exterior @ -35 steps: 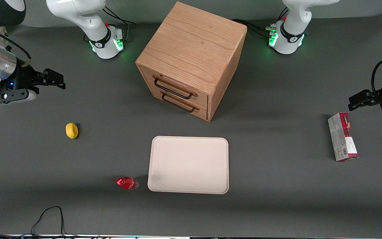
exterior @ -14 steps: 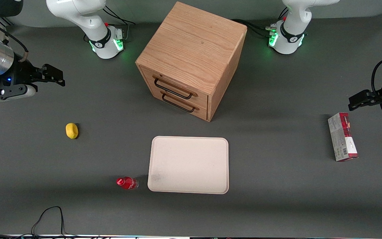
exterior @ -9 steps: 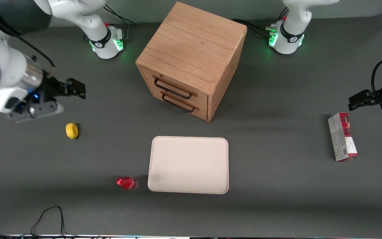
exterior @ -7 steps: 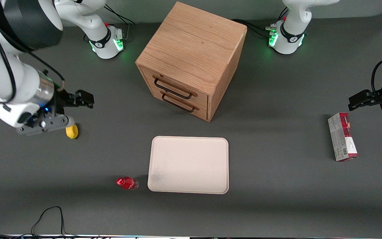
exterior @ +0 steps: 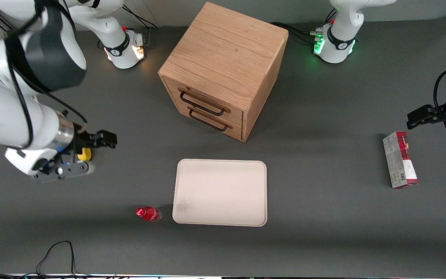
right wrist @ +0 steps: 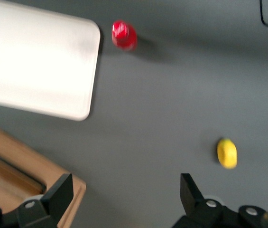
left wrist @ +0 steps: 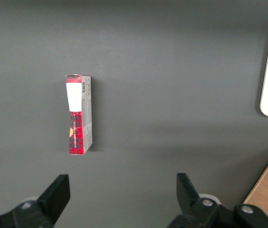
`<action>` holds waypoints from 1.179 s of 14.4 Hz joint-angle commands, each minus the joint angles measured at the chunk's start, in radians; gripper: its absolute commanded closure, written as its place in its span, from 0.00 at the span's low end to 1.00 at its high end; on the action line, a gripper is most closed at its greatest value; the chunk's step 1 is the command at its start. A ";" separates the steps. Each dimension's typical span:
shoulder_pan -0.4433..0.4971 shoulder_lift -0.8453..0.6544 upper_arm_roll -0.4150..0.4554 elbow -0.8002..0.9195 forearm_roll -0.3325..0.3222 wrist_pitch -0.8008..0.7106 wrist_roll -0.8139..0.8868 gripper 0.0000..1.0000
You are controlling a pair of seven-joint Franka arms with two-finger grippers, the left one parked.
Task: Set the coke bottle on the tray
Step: 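Move the open right gripper down over the red Coca-Cola bottle, then close the right gripper around the bottle's cap end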
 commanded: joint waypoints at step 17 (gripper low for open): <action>-0.003 0.407 0.011 0.149 -0.004 0.476 0.105 0.01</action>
